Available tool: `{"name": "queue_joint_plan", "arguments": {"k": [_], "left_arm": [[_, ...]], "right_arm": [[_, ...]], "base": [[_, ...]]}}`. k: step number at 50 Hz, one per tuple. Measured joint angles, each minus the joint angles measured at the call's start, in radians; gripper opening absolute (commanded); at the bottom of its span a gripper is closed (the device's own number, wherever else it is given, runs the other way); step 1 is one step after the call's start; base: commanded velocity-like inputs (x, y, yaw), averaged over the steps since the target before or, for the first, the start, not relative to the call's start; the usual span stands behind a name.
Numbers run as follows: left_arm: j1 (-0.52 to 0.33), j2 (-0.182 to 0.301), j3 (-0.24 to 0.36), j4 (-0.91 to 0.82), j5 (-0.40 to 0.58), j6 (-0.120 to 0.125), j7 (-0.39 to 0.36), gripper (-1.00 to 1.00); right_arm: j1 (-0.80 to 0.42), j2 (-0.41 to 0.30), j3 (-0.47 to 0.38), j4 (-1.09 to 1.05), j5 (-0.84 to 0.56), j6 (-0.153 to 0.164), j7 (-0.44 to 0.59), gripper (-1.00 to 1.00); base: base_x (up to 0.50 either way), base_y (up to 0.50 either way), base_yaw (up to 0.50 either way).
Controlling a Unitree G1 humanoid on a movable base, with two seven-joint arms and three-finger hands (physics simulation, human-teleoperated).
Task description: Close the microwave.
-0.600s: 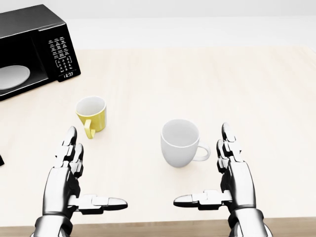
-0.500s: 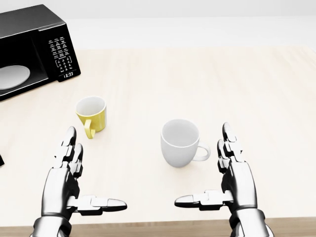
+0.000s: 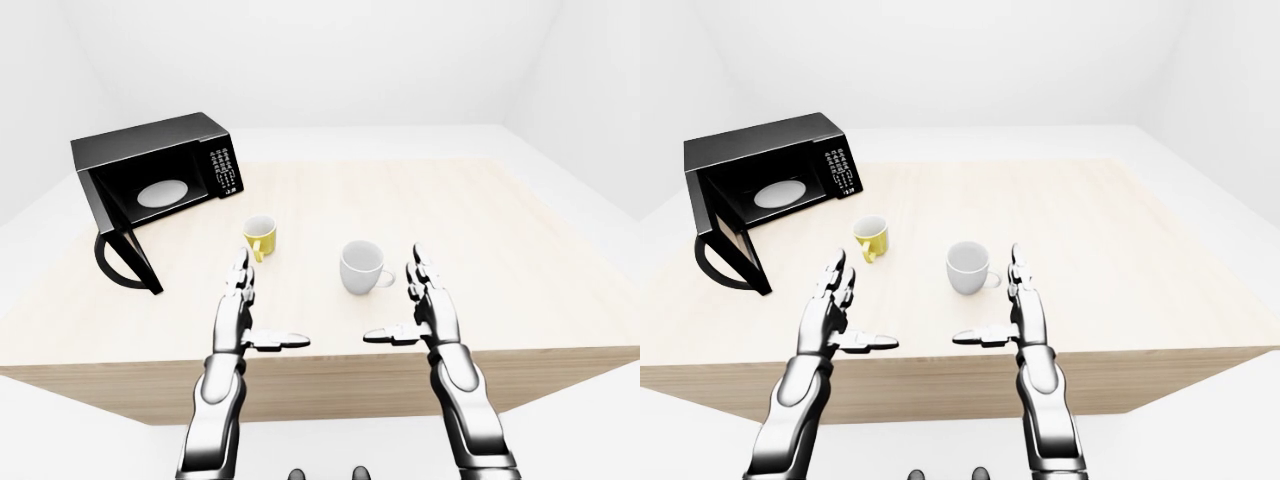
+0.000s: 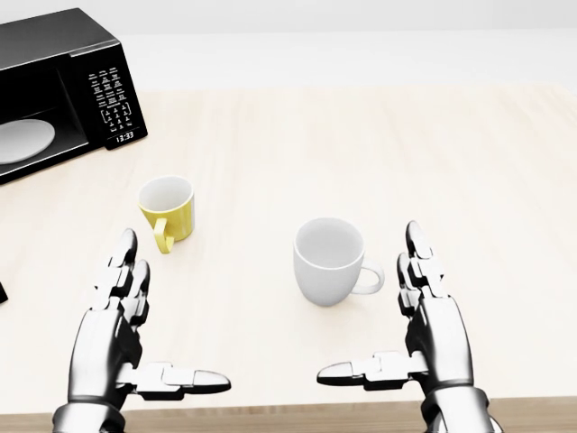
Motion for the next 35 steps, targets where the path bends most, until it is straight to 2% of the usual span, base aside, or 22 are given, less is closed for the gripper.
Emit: {"name": "queue_joint_plan", "arguments": {"k": [4, 8, 13, 17, 35], "left_arm": [[0.041, 0.0, 0.002, -0.128, -0.007, 0.041, -0.003, 1.0], [0.077, -0.001, 0.009, -0.248, -0.015, 0.074, -0.006, 1.0], [0.144, -0.013, 0.054, -0.48, -0.064, 0.074, -0.027, 1.0], [0.179, -0.026, 0.075, -0.588, -0.08, 0.074, -0.044, 1.0], [0.236, -0.045, 0.095, -0.739, -0.101, 0.074, -0.068, 1.0]], "right_arm": [[0.053, 0.001, 0.024, -0.143, -0.026, 0.052, -0.005, 1.0], [0.099, 0.001, 0.044, -0.268, -0.047, 0.058, -0.009, 1.0], [0.168, -0.003, 0.069, -0.457, -0.07, 0.058, -0.013, 1.0], [0.201, -0.005, 0.08, -0.549, -0.079, 0.058, -0.016, 1.0], [0.255, -0.002, 0.082, -0.689, -0.063, 0.058, -0.024, 1.0]], "base": [[0.0, 0.0, 0.0], [0.0, 0.0, 0.0], [0.0, 0.0, 0.0], [0.0, 0.0, 0.0], [0.0, 0.0, 0.0]]}}
